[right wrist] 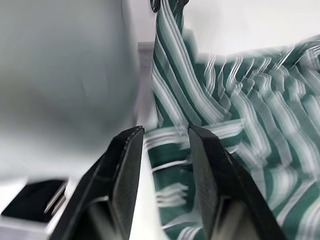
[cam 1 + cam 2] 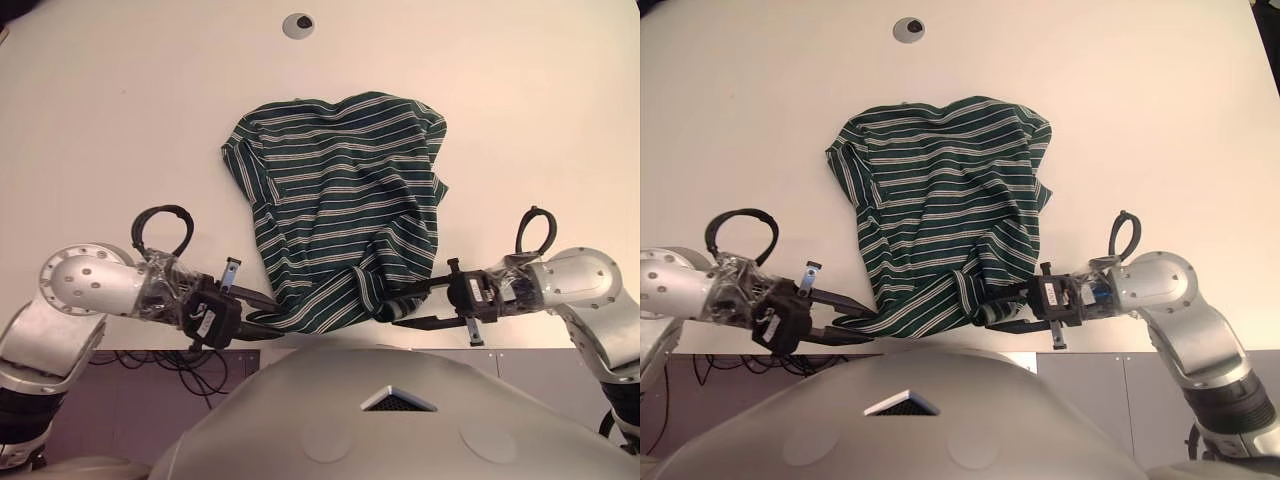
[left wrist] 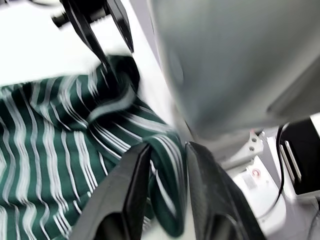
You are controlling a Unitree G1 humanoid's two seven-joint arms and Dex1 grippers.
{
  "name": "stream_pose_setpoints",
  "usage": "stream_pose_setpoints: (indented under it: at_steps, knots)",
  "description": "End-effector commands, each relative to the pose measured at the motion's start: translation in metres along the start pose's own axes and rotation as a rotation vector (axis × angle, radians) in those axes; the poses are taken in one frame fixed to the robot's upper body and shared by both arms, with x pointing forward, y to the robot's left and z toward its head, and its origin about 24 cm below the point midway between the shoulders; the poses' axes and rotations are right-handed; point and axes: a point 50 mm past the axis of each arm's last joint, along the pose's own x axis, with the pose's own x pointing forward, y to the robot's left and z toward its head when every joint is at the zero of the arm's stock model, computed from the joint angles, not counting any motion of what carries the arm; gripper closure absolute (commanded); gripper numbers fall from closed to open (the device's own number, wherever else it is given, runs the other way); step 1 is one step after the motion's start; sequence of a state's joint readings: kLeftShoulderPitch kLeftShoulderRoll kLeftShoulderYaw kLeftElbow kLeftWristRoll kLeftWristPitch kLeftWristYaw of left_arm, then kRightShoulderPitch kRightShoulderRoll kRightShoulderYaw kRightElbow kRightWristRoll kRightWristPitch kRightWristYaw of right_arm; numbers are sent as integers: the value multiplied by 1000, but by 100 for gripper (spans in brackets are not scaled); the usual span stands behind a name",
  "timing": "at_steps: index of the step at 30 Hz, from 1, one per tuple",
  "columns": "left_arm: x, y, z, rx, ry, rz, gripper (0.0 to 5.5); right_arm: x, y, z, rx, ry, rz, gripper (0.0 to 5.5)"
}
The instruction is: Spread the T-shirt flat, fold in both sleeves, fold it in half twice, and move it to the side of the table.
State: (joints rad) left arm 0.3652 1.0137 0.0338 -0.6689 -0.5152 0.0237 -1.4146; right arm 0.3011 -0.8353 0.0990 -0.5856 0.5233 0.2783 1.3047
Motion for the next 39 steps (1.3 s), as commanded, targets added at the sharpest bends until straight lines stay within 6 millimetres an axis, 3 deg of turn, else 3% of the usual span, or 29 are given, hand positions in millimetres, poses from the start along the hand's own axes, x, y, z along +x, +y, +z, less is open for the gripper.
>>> stream_pose_setpoints:
  at_steps: [1,7,9,12,18,21,26,31,39]
  knots:
    - [-25,9,21,18,-195,54,429,-38,-21,30,57,-303,-87,392]
    - [-49,21,15,-27,-287,203,429,-58,-31,31,71,-417,-182,392]
    - [-53,39,6,-59,-272,367,429,-60,-57,24,99,-410,-384,392]
    - [-42,69,-17,-23,-127,604,444,-53,-92,0,106,-249,-639,436]
    - [-16,100,-50,214,208,787,536,-54,-110,-29,5,4,-858,542]
    - [-11,112,-69,213,262,846,547,-58,-125,-52,-46,192,-1001,549]
    - [-10,120,-105,205,422,897,547,-40,-139,-63,-43,201,-973,549]
    - [-26,118,-135,158,566,929,547,-30,-143,-63,-30,165,-930,549]
    - [-22,107,-151,89,614,828,547,-30,-148,-63,4,118,-953,549]
